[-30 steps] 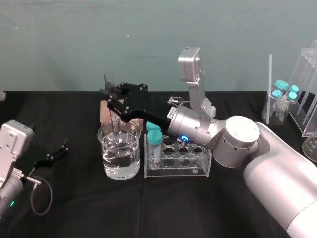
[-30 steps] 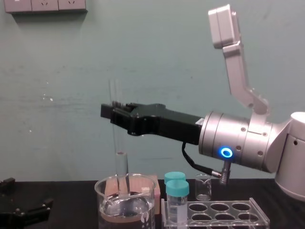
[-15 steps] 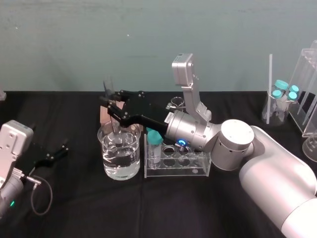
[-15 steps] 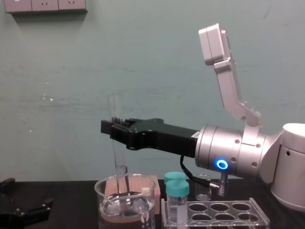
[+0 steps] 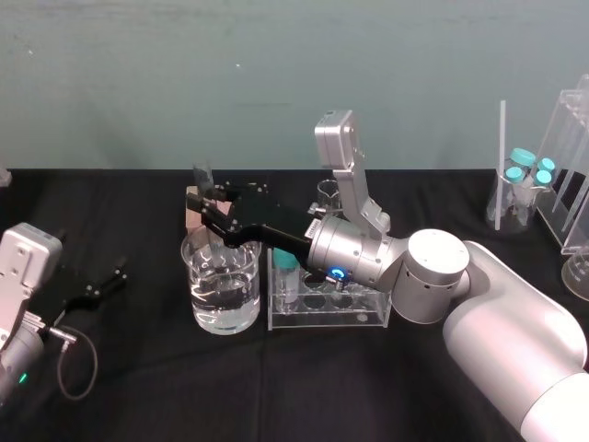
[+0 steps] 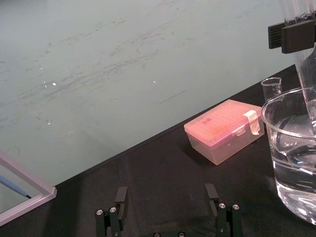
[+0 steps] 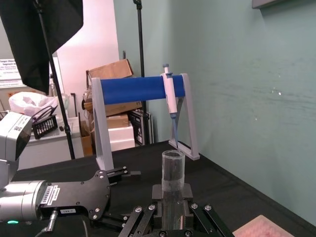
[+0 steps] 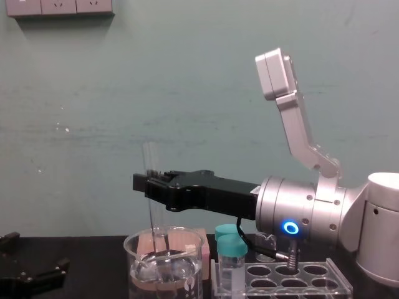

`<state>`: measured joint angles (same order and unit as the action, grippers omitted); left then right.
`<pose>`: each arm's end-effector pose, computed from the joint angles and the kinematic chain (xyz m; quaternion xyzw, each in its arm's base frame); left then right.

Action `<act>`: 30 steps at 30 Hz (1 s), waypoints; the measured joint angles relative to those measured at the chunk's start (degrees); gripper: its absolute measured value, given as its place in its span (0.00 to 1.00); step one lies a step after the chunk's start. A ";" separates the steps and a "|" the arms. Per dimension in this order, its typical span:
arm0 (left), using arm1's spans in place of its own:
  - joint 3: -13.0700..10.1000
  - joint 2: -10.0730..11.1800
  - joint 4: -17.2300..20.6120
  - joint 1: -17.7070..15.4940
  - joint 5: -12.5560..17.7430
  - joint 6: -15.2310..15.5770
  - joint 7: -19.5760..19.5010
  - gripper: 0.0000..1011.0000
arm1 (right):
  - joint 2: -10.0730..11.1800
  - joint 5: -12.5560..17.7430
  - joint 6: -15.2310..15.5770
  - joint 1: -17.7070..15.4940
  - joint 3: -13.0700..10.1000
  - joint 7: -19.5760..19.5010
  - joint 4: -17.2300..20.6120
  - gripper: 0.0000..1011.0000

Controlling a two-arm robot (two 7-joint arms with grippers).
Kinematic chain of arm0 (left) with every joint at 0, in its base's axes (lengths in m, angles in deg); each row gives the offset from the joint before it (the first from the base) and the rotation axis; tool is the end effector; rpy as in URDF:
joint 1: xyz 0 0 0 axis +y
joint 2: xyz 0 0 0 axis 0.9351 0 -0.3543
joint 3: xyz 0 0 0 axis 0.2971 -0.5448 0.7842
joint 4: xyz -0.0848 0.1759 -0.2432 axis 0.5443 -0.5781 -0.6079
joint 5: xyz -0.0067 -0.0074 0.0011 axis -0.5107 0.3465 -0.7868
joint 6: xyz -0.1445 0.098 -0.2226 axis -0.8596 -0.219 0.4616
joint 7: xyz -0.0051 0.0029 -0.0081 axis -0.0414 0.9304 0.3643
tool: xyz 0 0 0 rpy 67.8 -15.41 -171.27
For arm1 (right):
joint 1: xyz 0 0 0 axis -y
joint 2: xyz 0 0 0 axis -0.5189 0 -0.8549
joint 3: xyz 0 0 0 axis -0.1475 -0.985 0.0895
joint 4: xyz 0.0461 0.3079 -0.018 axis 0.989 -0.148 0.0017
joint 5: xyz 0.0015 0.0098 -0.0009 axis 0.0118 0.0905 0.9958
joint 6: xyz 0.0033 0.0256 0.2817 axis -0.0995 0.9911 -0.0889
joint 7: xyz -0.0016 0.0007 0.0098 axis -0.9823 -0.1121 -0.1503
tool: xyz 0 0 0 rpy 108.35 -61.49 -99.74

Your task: Hold the test tube with one hand and immerse one end into the beaker, then return it to the test tube rack.

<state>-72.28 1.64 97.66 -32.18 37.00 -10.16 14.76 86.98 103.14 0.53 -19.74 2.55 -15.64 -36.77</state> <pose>0.3371 0.1020 -0.3149 0.1416 -0.1325 0.5799 0.7912 0.4739 0.0709 -0.2678 0.0369 -0.0220 -0.2311 0.9720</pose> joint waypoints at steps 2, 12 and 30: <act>0.00 0.00 0.00 0.00 0.00 0.00 0.00 0.99 | 0.00 -0.02 0.17 -0.08 -0.04 0.00 -0.08 0.23; 0.00 0.00 0.00 0.00 0.00 0.00 0.00 0.99 | 0.05 -0.25 0.55 -0.34 -0.19 -0.02 -0.43 0.23; 0.00 0.00 0.00 0.00 0.00 0.00 0.00 0.99 | -0.02 -0.34 1.15 -0.63 -0.32 0.08 -0.71 0.23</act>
<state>-72.28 1.63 97.66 -32.19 37.00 -10.16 14.76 86.97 102.80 1.69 -20.38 2.23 -15.56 -37.48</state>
